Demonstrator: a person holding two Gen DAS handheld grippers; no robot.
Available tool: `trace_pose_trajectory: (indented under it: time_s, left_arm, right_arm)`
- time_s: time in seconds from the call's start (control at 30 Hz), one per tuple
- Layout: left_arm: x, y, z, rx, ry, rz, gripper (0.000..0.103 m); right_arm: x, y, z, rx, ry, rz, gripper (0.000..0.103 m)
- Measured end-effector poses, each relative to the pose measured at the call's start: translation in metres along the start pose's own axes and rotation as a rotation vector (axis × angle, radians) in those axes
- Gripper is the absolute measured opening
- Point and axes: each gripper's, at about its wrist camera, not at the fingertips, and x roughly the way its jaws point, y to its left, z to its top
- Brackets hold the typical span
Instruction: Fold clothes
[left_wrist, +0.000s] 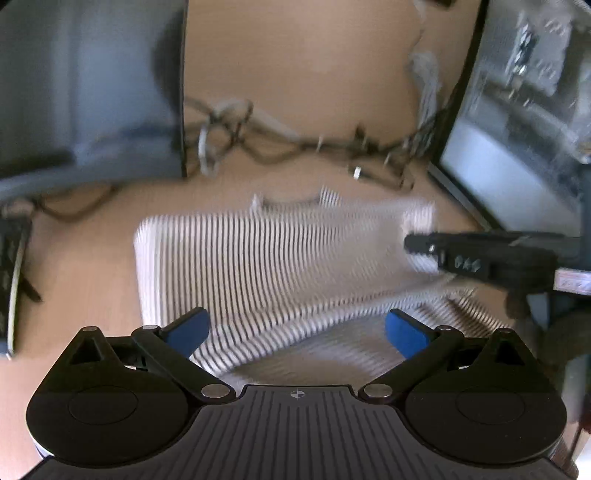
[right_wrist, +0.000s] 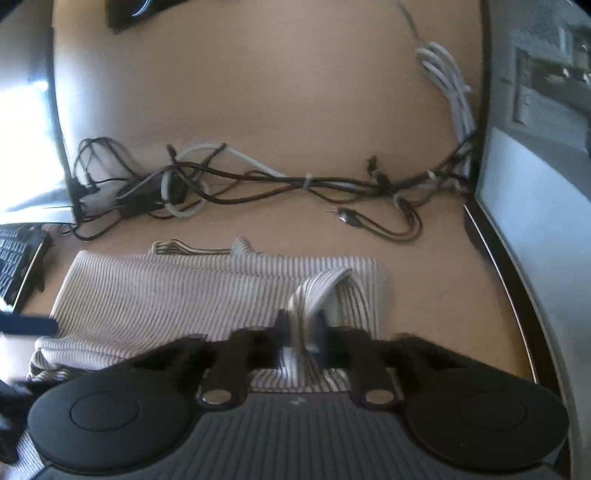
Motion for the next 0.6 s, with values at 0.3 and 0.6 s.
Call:
trace_pose_trajectory:
  time_s: [0.3,0.6]
  left_arm:
    - [0.009,0.013,0.011,-0.002,-0.012,0.034,0.103]
    - [0.031,0.038,0.006,-0.073,0.077,0.091,0.103]
  right_arm:
    - [-0.003,-0.019,0.028,-0.01,-0.067,-0.043,0.008]
    - [-0.017,-0.036,0.001,0.107,-0.031,-0.076,0.013]
